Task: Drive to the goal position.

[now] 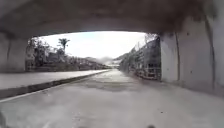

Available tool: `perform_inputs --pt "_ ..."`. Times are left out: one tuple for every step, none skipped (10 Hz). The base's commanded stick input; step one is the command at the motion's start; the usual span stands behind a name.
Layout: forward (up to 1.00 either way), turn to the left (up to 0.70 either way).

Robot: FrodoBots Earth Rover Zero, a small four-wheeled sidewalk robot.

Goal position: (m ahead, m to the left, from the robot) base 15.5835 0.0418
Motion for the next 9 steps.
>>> perform_inputs --pt "1.00 0.00" --pt "1.00 0.00" --pt "1.00 0.00" --pt "1.00 0.00" --pt "1.00 0.00" --pt "1.00 0.00" --pt "1.00 0.00" --pt "1.00 0.00" --pt "1.00 0.00"
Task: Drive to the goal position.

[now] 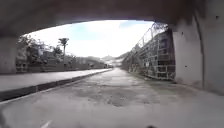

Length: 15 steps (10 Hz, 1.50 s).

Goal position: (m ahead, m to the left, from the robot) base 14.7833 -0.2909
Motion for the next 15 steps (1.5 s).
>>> perform_inputs --pt "1.00 0.00" --pt "1.00 0.00" --pt "1.00 0.00" --pt "1.00 0.00" --pt "1.00 0.00" --pt "1.00 0.00" --pt "1.00 0.00" --pt "1.00 0.00" --pt "1.00 0.00" --pt "1.00 0.00" --pt "1.00 0.00" --pt "1.00 0.00" --pt "1.00 0.00" --pt "1.00 0.00" --pt "1.00 0.00"
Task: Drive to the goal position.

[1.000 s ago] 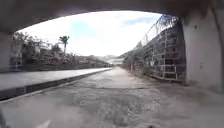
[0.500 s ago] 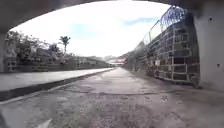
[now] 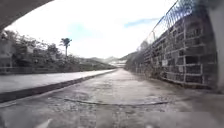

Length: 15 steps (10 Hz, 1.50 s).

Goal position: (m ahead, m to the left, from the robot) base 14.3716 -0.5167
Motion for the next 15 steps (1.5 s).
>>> perform_inputs --pt "1.00 0.00" --pt "1.00 0.00" --pt "1.00 -0.27" --pt "1.00 -0.27" --pt "1.00 -0.27" --pt "1.00 -0.27" --pt "1.00 -0.27" --pt "1.00 -0.27" --pt "1.00 0.00" --pt "1.00 0.00" --pt "1.00 0.00" --pt "1.00 0.00" --pt "1.00 0.00" --pt "1.00 0.00" --pt "1.00 -0.07"
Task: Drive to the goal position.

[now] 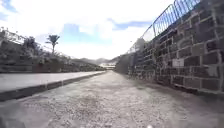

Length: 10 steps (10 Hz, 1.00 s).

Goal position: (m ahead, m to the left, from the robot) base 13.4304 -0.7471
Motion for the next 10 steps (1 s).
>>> perform_inputs --pt "1.00 -0.17" --pt "1.00 -0.26" --pt "1.00 -0.27" --pt "1.00 -0.27" --pt "1.00 -0.27" --pt "1.00 0.00" --pt "1.00 0.00" --pt "1.00 0.00" --pt "1.00 0.00" --pt "1.00 0.00"
